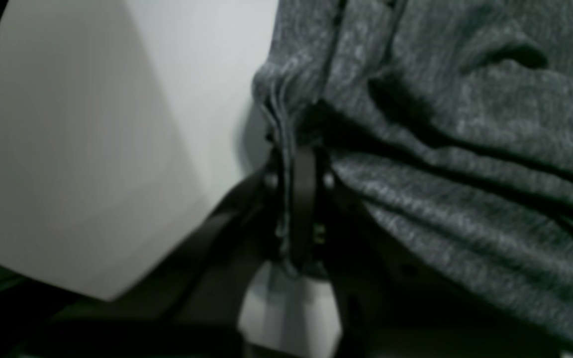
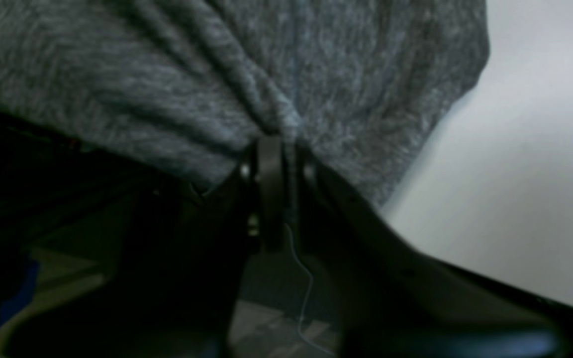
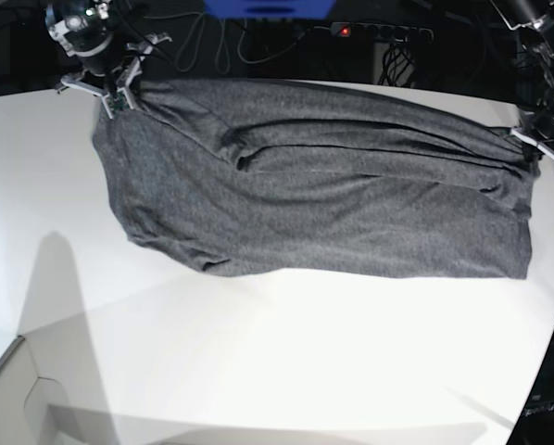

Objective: Layout the t-shirt on the table in an organized manner, then fold the t-shirt properly
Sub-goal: 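Pull the shirt corners outward with both grippers to straighten the edge, then grasp the shirt corners again with both grippers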

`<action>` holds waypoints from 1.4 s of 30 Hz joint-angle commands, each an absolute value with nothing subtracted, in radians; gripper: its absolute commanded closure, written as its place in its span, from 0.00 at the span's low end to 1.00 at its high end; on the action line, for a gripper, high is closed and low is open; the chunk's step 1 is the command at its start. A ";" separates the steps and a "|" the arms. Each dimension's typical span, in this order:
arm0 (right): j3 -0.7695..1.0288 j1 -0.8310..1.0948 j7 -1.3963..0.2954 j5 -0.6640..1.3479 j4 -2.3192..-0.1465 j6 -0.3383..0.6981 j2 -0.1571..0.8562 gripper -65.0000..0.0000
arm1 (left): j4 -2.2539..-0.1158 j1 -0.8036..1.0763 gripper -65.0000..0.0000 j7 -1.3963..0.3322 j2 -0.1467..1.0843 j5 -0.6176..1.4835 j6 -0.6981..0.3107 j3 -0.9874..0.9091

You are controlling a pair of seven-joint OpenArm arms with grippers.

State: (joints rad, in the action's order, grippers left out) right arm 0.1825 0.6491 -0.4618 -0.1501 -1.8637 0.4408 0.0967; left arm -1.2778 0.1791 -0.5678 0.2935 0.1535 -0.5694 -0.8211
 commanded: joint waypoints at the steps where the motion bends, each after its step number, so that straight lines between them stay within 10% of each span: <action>1: 0.186 0.656 -0.456 -0.151 -1.879 0.435 0.104 0.84 | -1.293 0.177 0.90 -0.555 0.314 0.157 -0.562 -0.829; 8: 0.194 0.648 -0.453 -0.151 -1.934 0.433 0.099 0.80 | -1.331 0.196 0.66 -0.555 0.312 0.157 -0.562 -0.832; 25: 0.186 0.541 -0.455 -0.151 -1.991 0.433 0.071 0.47 | -1.465 0.090 0.65 -0.553 0.298 0.157 -0.558 -0.886; 42: 0.183 0.484 -0.461 -0.151 -1.945 0.433 0.079 0.47 | -0.682 -0.558 0.65 -0.325 0.423 -0.097 -0.550 -0.908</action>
